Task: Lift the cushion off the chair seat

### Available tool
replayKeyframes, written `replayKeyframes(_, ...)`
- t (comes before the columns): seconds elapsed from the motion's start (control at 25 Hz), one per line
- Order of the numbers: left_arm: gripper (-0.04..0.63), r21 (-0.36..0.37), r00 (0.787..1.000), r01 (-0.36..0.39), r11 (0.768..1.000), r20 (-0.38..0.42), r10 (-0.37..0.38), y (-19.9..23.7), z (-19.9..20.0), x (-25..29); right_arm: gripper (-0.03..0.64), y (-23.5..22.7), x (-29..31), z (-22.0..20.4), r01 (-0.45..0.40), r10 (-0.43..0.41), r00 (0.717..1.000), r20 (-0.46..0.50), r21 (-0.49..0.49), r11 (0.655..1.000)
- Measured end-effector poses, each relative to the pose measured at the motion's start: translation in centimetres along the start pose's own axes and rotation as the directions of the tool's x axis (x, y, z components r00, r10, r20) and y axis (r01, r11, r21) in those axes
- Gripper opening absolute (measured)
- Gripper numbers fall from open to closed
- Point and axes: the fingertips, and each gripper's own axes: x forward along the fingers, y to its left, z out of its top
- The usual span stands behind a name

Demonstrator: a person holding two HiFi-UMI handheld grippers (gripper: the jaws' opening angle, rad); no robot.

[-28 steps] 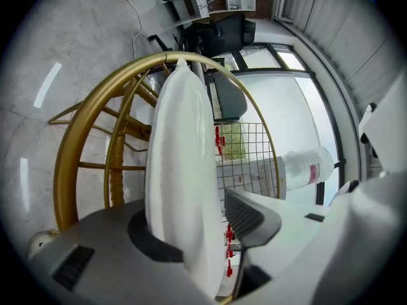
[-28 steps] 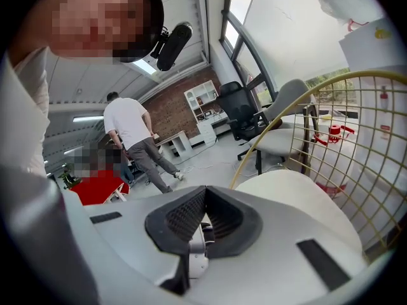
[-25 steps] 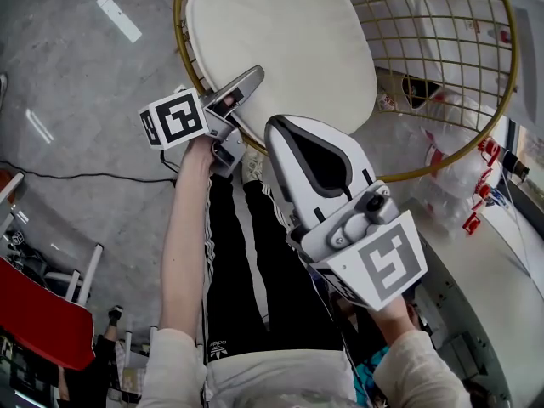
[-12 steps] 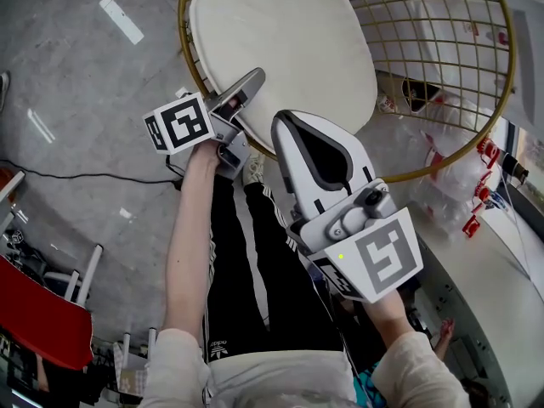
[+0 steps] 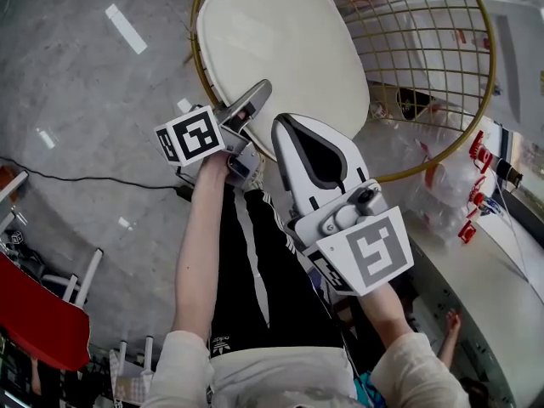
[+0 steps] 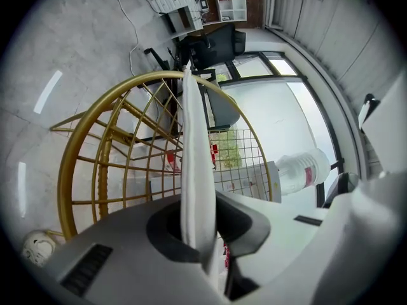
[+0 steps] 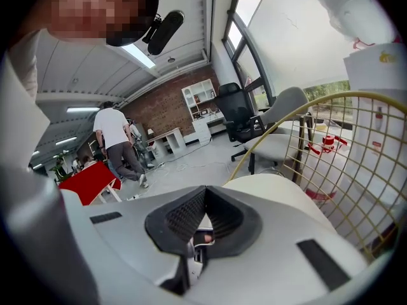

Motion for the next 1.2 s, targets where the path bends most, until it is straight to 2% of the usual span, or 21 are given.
replayKeyframes(0.12, 0.049, 0.011, 1.000, 0.002, 1.000, 0.027, -0.002, -1.9, 0.4, -0.7, 0.017, 0.6, -0.5, 1.3, 0.006, -0.006, 1.000, 0.004, -0.012, 1.000)
replayKeyframes(0.32, 0.046, 0.090, 0.995, 0.004, 0.996, 0.099, -0.013, -7.1, 3.3, -2.5, 0.017, 1.4, -1.7, 5.0, 0.027, -0.025, 0.999, 0.040, -0.039, 0.999)
replayKeyframes(0.48, 0.044, 0.175, 0.979, -0.003, 0.984, 0.201, -0.033, -11.8, 6.7, -5.9, 0.017, 3.7, -2.7, 8.0, 0.037, -0.033, 0.997, 0.073, -0.065, 0.997)
replayKeyframes(0.6, 0.044, 0.281, 0.962, -0.012, 0.960, 0.266, -0.066, -17.0, 10.3, -7.5, 0.017, 4.9, -3.7, 12.2, 0.049, -0.034, 0.990, 0.140, -0.104, 0.993)
replayKeyframes(0.8, 0.043, 0.478, 0.922, -0.126, 0.870, 0.379, -0.074, -28.2, 15.1, -10.4, 0.017, 6.1, -7.7, 20.5, 0.089, -0.045, 0.966, 0.254, -0.162, 0.983)
replayKeyframes(1.0, 0.043, 0.578, 0.871, -0.224, 0.785, 0.481, -0.106, -38.2, 17.5, -15.1, 0.017, 8.8, -11.5, 26.2, 0.138, -0.050, 0.936, 0.349, -0.231, 0.963)
replayKeyframes(1.12, 0.044, 0.632, 0.831, -0.296, 0.716, 0.540, -0.133, -43.8, 18.4, -18.1, 0.017, 10.6, -13.8, 29.8, 0.189, -0.061, 0.903, 0.425, -0.266, 0.945)
replayKeyframes(1.2, 0.044, 0.665, 0.808, -0.351, 0.659, 0.571, -0.146, -47.2, 18.9, -20.0, 0.017, 12.1, -15.1, 32.3, 0.215, -0.052, 0.874, 0.482, -0.289, 0.933)
